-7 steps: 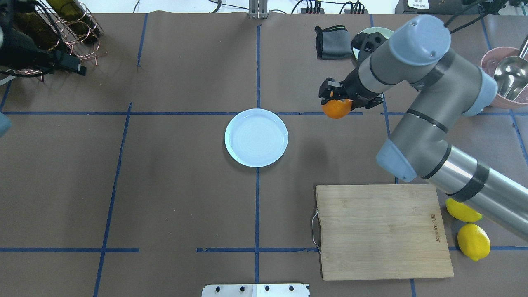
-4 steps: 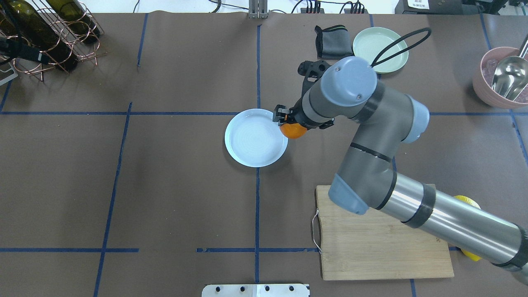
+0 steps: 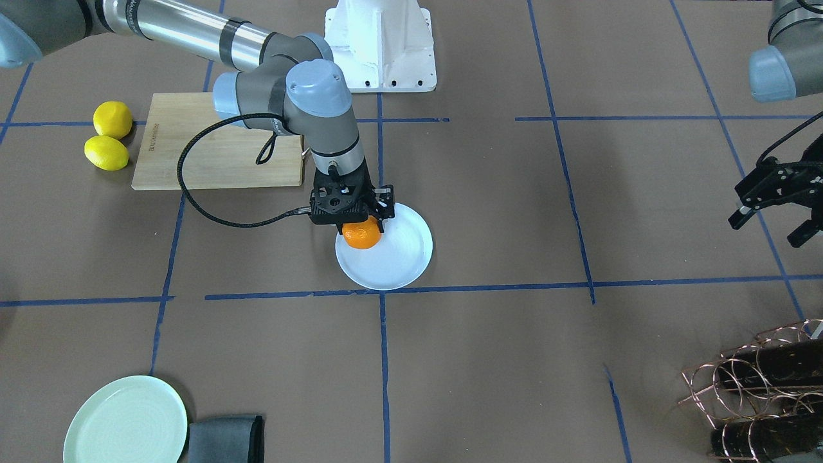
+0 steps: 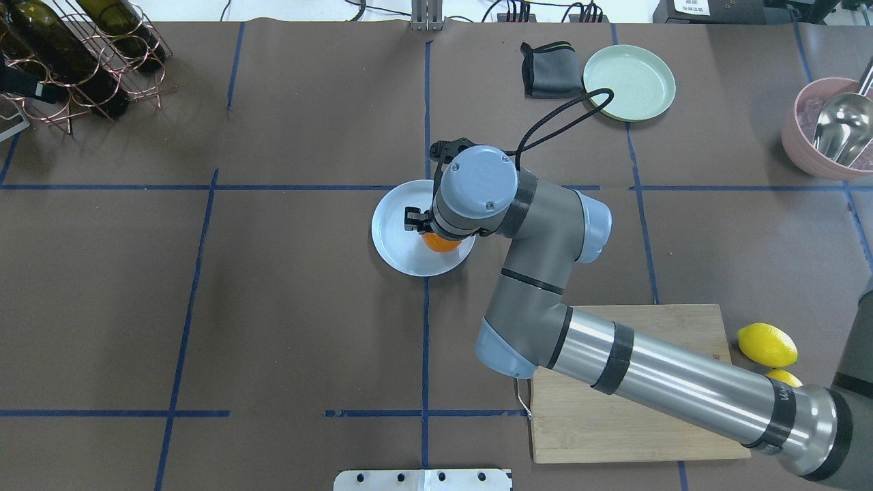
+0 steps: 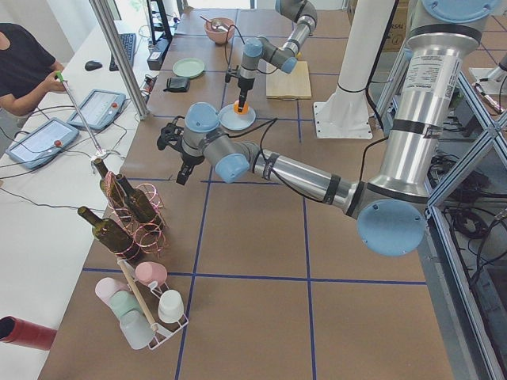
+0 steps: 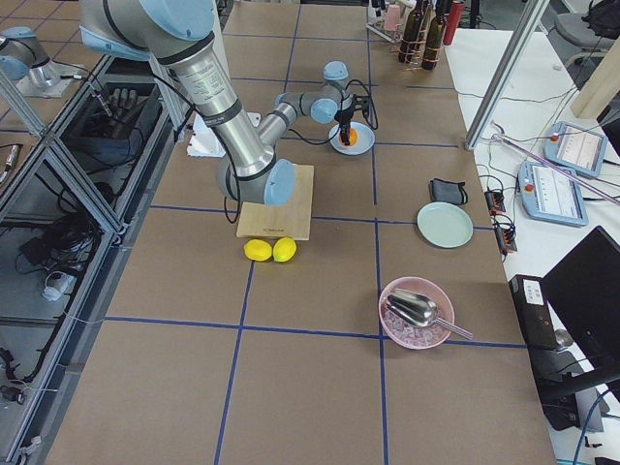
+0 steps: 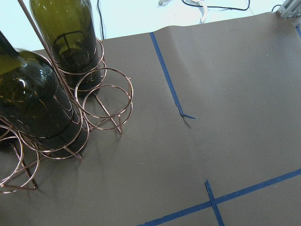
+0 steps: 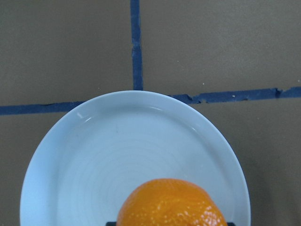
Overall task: Pick orange to plate
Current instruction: 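Lower the orange onto the plate and open the right gripper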
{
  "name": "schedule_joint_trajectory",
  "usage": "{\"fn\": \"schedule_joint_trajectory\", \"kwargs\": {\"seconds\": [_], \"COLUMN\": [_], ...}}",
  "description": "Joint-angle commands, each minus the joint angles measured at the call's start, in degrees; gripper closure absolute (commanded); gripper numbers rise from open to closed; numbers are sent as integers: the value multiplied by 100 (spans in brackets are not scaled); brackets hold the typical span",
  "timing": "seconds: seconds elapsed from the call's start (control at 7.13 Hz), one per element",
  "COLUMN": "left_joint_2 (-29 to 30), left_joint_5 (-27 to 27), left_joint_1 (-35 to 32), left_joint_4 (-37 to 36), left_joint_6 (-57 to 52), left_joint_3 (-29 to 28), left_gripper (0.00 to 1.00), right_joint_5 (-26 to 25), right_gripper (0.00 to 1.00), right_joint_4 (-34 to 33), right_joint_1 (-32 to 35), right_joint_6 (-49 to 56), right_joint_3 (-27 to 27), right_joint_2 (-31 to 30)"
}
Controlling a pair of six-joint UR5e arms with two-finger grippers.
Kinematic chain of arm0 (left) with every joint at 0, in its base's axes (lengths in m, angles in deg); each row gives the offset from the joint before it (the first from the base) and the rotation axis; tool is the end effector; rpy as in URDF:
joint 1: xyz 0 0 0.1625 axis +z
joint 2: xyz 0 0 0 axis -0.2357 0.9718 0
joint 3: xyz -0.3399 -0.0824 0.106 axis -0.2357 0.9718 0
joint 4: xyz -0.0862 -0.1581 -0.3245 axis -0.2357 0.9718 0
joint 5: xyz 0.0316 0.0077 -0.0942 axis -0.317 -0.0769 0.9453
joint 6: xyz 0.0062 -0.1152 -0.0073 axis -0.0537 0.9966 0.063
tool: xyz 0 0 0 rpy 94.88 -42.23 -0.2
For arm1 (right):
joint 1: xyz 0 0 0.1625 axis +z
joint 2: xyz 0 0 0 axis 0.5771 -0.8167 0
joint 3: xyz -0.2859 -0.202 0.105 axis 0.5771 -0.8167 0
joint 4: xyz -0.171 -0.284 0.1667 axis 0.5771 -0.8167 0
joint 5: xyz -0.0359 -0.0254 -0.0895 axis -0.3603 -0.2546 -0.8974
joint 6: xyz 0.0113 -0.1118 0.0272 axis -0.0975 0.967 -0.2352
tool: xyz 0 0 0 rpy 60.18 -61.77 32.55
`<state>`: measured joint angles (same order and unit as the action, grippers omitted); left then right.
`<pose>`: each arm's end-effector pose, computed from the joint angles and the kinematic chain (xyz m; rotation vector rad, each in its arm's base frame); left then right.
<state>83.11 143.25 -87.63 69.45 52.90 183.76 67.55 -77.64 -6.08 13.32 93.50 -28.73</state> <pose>0.0910 -0.5196 0.4043 0.4581 0.9378 0.0929 -0.5453 -0.4345 0.2136 0.1917 -0.8812 0.1429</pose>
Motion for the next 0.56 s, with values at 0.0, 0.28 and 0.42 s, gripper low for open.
{"fn": "schedule_joint_trajectory", "kwargs": {"seconds": [0.0, 0.28, 0.42], "left_joint_2": [-48, -66, -240], "left_joint_5": [-1, -1, -1], "left_joint_1": [-1, -1, 34], "left_joint_4": [-51, -51, -60], "left_joint_6": [-9, -9, -140], "left_joint_3": [-111, -174, -174], "left_gripper": [0, 0, 0], "right_joint_5": [-19, 199, 671], "right_gripper": [1, 0, 0], "right_joint_4": [16, -54, -551], "right_joint_1": [1, 149, 446], "right_joint_6": [-59, -147, -147], "right_joint_3": [-206, -136, 117], "right_joint_2": [210, 254, 263]}}
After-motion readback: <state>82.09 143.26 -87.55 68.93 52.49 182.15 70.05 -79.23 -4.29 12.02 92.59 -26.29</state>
